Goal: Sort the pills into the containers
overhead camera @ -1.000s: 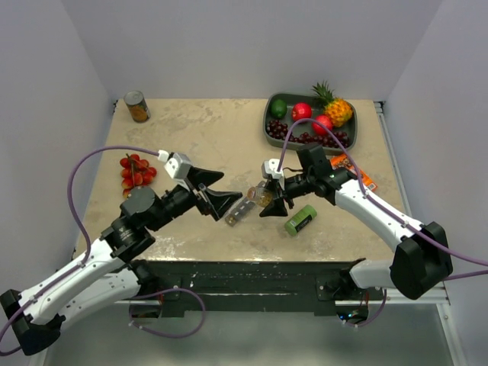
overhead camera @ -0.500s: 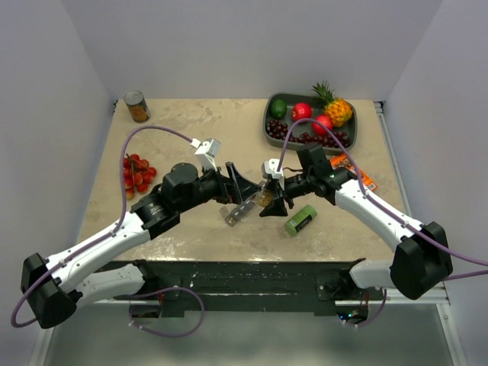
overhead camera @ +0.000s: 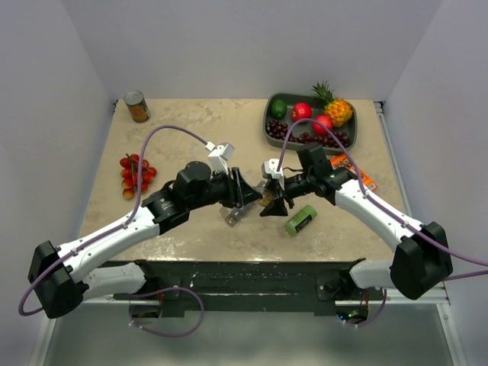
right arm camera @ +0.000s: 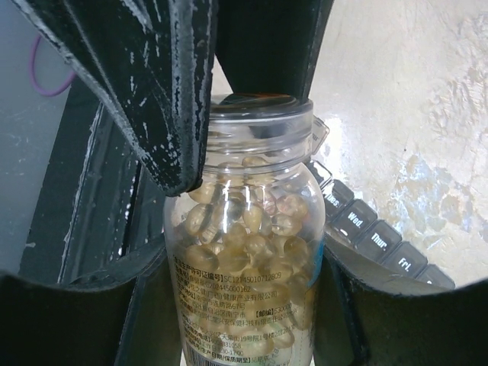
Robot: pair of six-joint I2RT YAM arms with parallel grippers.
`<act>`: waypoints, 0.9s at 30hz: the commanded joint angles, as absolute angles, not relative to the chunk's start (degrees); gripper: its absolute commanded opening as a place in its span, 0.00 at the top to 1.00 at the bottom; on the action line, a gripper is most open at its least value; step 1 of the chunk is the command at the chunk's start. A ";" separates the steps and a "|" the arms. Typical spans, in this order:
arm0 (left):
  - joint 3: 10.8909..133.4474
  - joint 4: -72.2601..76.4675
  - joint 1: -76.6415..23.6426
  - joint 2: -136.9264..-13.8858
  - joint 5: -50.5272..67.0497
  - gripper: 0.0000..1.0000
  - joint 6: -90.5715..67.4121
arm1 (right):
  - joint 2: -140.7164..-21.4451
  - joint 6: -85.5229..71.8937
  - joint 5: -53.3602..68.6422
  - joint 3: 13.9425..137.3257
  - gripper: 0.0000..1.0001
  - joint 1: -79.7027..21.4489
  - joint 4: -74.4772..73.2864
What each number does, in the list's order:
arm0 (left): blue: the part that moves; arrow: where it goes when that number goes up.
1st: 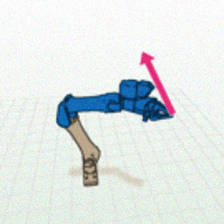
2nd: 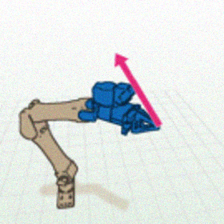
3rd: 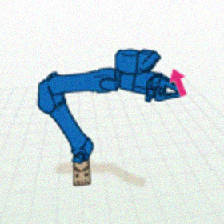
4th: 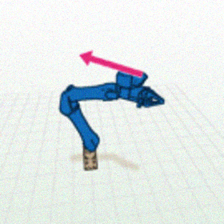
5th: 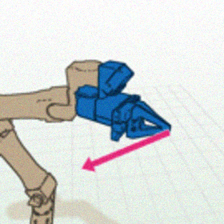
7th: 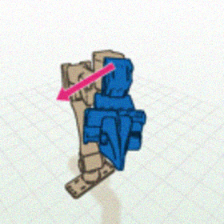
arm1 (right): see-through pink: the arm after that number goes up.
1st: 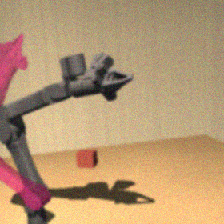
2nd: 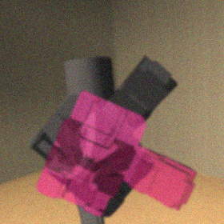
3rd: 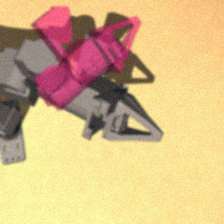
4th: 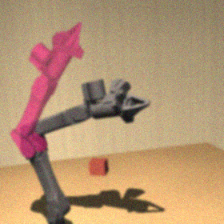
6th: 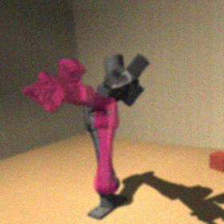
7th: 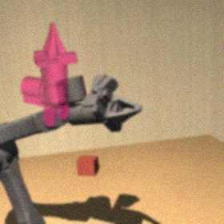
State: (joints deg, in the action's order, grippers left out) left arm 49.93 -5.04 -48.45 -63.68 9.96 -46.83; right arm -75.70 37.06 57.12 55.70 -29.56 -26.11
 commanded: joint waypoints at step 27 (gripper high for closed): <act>54.59 -7.21 -42.19 -66.63 38.34 0.16 -22.23 | -73.83 38.67 57.66 57.74 0.98 -29.36 -25.05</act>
State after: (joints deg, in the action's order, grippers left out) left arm 56.29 -10.92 -42.81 -70.85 35.88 -18.06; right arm -75.70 38.59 56.49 55.70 -29.41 -29.93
